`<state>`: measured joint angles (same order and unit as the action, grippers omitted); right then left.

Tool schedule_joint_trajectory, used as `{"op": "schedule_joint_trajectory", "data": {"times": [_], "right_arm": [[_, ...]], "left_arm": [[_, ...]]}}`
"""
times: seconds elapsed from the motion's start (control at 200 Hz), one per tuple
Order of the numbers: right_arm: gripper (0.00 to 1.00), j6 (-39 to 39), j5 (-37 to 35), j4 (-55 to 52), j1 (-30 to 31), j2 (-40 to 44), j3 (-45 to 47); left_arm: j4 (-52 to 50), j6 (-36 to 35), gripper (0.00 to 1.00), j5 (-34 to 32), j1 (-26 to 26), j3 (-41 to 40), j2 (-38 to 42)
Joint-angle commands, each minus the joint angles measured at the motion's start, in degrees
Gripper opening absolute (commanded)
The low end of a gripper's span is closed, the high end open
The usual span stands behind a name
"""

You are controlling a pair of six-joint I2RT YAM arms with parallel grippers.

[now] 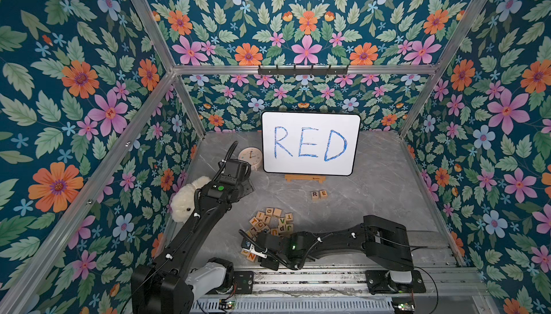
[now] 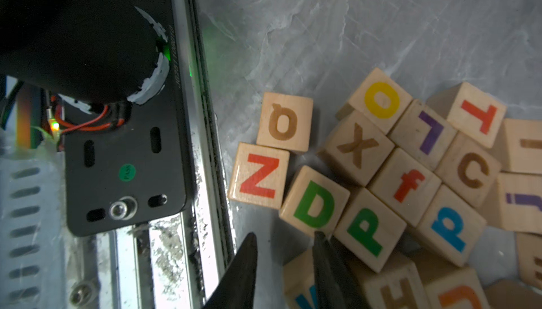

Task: Assemble the uppercase word "red" with letter blocks
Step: Pick up the letter block from the center of the board.

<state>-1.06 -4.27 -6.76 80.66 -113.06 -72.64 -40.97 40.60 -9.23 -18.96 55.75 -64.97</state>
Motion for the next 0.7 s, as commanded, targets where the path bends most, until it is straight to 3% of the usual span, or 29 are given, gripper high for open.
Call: {"op": "schedule_joint_trajectory", "data": {"times": [0.0, 0.695], "right_arm": [[0.36, 0.6, -1.8, -2.1, -0.1, -0.9, -1.2], [0.43, 1.2, -4.8, -1.7, 0.0, -1.6, -1.1]], "left_arm": [[-1.1, 0.8, 0.73, -0.7, 0.0, 0.0, 0.2], [0.1, 2.0, 0.73, 0.5, 0.1, -0.6, 2.4]]}}
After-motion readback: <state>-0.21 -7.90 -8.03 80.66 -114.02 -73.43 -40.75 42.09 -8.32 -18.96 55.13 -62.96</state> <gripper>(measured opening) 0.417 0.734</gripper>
